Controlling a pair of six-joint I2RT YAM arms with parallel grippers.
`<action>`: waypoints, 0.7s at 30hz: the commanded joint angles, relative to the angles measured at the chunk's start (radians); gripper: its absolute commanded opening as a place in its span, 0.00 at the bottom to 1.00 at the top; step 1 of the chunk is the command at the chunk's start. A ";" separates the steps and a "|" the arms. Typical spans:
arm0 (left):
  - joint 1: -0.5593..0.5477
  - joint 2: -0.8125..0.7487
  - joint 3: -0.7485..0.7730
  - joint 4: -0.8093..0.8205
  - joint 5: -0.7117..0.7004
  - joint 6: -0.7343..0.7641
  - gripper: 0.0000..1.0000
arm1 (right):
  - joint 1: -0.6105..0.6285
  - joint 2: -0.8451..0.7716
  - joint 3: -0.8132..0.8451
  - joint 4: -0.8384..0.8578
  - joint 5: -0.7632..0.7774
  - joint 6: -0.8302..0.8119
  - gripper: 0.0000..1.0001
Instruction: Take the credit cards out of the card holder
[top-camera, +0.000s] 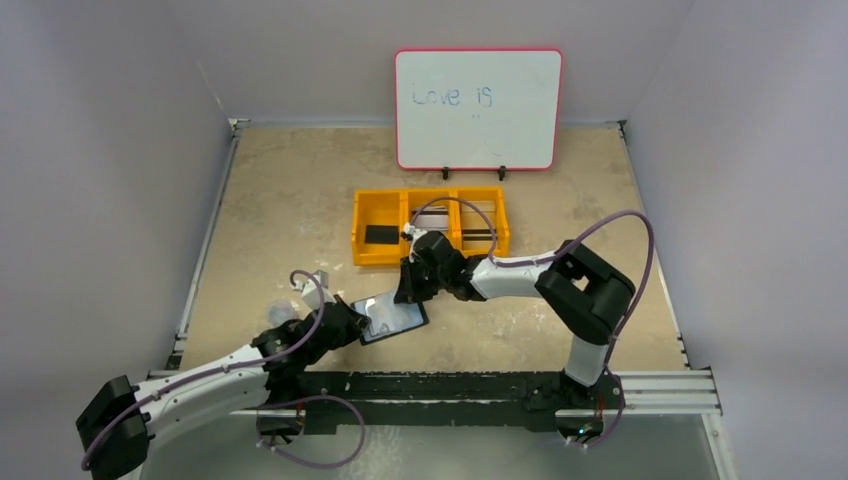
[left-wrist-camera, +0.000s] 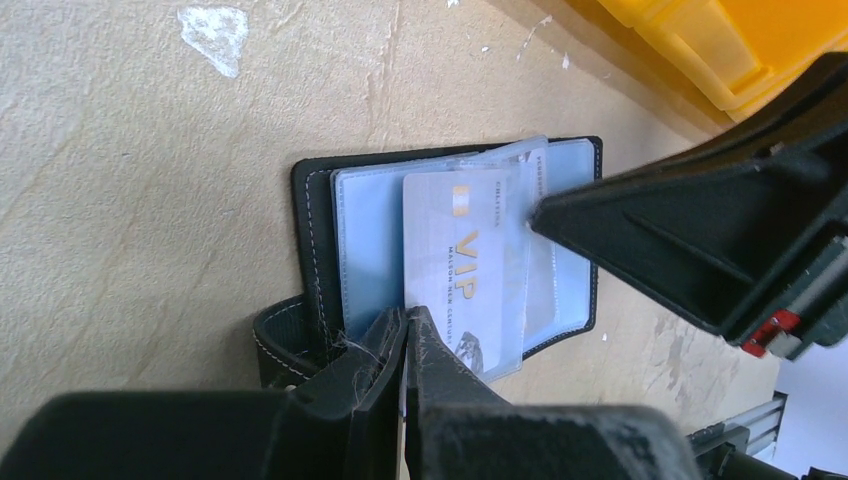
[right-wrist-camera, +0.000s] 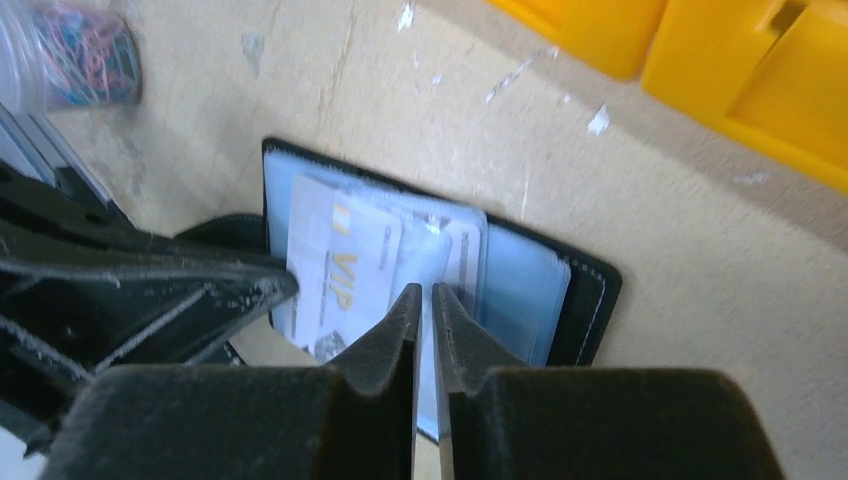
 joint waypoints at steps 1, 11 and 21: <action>0.004 0.034 0.022 0.009 0.004 0.028 0.00 | 0.012 -0.066 0.020 -0.155 -0.065 -0.108 0.13; 0.006 0.018 0.018 0.005 -0.002 0.032 0.00 | 0.041 -0.046 0.056 -0.126 -0.131 -0.119 0.23; 0.004 0.018 -0.014 0.117 0.033 0.053 0.00 | 0.040 0.066 0.075 -0.088 -0.168 -0.093 0.32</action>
